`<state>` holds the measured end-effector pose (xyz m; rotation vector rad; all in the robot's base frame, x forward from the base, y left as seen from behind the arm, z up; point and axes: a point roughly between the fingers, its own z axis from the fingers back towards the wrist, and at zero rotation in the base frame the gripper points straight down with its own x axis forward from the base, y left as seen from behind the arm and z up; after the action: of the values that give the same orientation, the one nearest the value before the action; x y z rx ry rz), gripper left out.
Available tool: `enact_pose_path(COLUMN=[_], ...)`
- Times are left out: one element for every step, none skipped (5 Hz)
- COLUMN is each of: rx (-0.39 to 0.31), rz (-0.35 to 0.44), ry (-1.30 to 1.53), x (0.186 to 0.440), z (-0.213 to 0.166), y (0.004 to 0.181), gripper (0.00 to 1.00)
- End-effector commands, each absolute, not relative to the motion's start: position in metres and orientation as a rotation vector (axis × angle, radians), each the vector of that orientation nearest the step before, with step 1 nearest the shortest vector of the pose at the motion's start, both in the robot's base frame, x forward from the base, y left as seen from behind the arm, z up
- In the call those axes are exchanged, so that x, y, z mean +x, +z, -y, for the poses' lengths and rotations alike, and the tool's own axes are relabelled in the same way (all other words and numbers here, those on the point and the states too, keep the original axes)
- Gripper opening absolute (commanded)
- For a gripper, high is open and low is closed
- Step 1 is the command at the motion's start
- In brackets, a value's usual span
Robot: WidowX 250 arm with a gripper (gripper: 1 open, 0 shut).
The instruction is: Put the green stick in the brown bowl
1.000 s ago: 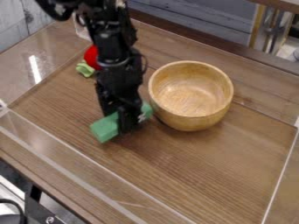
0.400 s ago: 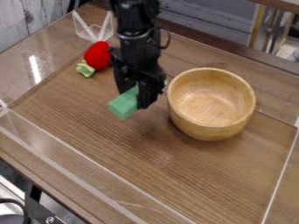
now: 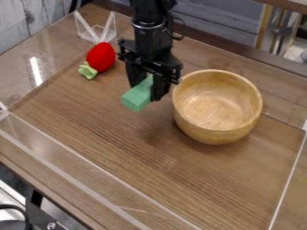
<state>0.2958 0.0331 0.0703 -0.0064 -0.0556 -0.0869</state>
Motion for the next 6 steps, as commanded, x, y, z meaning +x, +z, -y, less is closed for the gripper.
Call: enact_pose_path(rx=[0.016, 0.019, 0.023, 0.025, 0.025, 0.027], rz=[0.112, 0.11, 0.109, 0.107, 0.106, 0.105], ry=[-0.08, -0.12, -0.16, -0.211, -0.261, -0.278], x=[0.314, 0.318, 0.321, 0.326, 0.332, 0.337], z=[-0.041, -0.036, -0.031, -0.045, -0.059, -0.055], y=[0.083, 0.088, 0.094, 0.099, 0.104, 0.106], gripper=[0.0, 0.0, 0.0, 0.0, 0.0, 0.0])
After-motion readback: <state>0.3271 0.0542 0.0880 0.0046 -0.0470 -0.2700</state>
